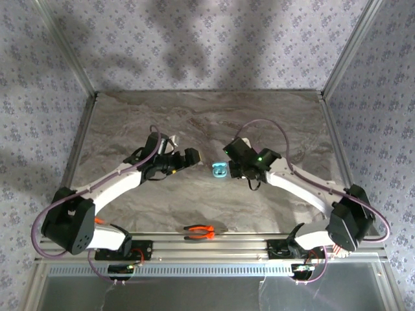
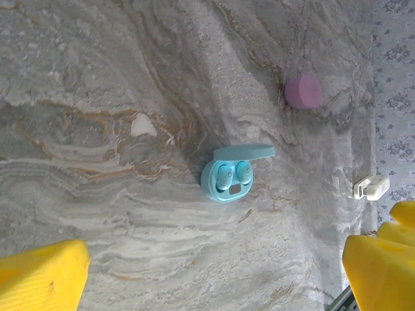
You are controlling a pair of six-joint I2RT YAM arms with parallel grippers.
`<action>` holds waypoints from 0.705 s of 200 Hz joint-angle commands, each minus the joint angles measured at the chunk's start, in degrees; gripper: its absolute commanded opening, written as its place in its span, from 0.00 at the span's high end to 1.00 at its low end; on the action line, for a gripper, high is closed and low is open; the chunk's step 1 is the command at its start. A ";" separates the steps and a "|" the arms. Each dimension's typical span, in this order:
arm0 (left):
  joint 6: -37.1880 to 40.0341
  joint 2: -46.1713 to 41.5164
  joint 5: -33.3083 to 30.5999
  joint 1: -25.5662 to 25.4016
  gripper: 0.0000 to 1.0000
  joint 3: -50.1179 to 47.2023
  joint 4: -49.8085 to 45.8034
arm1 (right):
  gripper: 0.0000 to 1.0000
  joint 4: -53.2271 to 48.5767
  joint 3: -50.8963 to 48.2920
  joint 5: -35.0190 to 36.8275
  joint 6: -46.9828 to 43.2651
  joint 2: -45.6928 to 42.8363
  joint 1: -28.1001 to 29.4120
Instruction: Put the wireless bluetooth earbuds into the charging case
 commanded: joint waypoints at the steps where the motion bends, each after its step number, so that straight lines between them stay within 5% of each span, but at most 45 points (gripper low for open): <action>1: 3.09 2.88 0.86 -0.30 0.00 4.84 -4.66 | 0.54 1.34 -3.87 -4.87 4.16 -4.69 -1.29; 73: 8.35 15.73 2.41 -0.33 0.00 21.24 -10.55 | 0.43 3.75 -16.91 -17.85 8.43 -21.95 -10.83; 141: 11.23 26.50 6.77 -0.55 0.00 36.16 -17.58 | 0.43 12.26 -25.67 -28.99 9.19 -24.19 -17.31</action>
